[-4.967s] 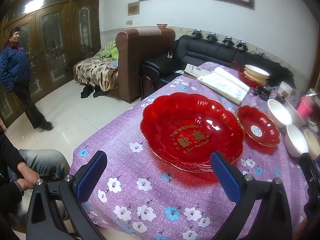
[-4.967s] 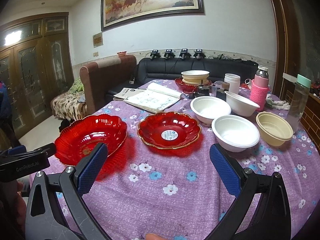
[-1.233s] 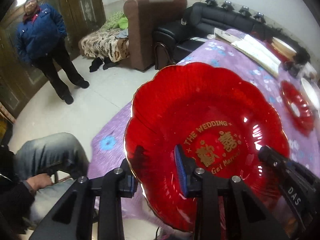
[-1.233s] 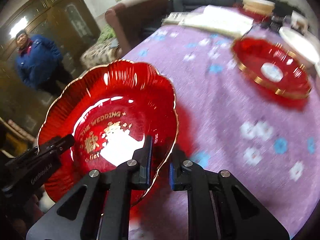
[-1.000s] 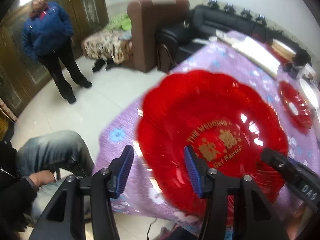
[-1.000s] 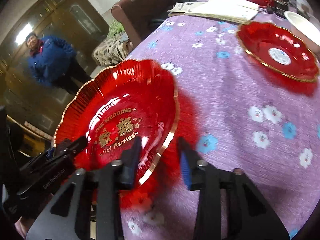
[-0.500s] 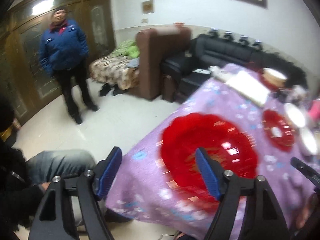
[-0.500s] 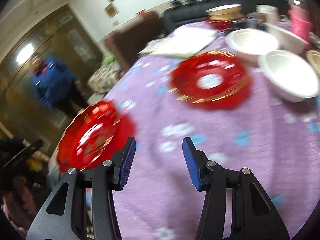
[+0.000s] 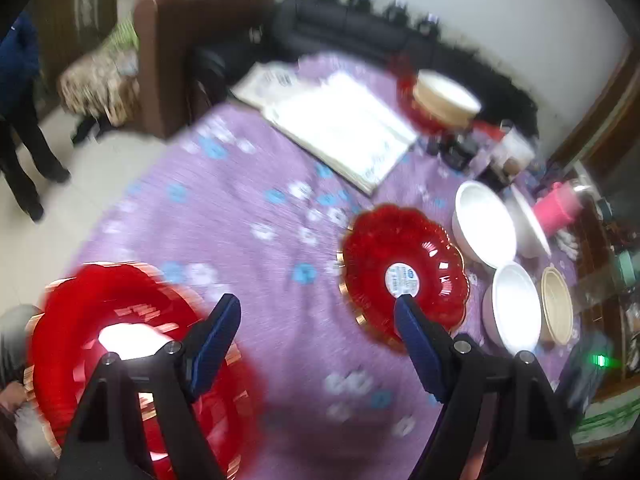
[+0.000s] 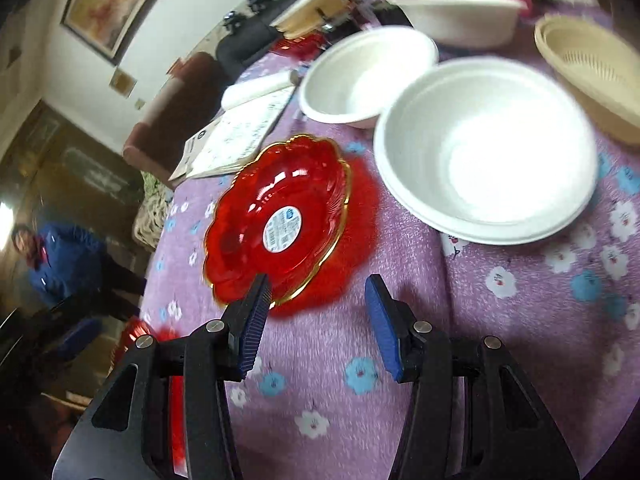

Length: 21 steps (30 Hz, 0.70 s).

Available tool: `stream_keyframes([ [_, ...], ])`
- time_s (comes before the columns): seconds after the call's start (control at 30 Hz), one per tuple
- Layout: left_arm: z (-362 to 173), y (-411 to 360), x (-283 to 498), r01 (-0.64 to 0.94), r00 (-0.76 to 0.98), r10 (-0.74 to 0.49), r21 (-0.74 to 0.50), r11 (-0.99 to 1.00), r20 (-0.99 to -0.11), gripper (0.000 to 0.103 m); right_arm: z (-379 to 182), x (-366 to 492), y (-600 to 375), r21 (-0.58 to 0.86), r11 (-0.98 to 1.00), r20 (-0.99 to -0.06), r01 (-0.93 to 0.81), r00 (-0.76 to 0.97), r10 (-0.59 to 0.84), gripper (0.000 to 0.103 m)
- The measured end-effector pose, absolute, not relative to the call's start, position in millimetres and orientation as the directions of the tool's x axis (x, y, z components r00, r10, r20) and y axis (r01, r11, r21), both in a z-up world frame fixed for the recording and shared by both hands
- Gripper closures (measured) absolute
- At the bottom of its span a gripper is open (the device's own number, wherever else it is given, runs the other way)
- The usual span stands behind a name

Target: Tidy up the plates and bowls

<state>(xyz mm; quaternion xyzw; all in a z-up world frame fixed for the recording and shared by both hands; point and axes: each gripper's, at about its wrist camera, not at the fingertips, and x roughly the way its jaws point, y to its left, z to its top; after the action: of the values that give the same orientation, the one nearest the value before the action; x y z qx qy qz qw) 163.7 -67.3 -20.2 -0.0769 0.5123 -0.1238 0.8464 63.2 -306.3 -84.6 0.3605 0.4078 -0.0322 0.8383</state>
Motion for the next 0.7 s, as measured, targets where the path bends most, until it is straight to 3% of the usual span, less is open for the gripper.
stream_keyframes([
  [0.5,-68.9,-105.2,212.8,0.051,0.327,-0.307,-0.308,0.950,-0.894,0.024,-104.0,91.6,-324.8,0.629,0.653,-0.715,0.421,0.644,0.273,0.053],
  [0.7,-83.1,-116.3,218.4,0.055,0.303,-0.275,-0.271,0.961,-0.913,0.026,-103.7,94.8,-324.4,0.642,0.659,-0.689,0.392,0.673,0.271,0.045],
])
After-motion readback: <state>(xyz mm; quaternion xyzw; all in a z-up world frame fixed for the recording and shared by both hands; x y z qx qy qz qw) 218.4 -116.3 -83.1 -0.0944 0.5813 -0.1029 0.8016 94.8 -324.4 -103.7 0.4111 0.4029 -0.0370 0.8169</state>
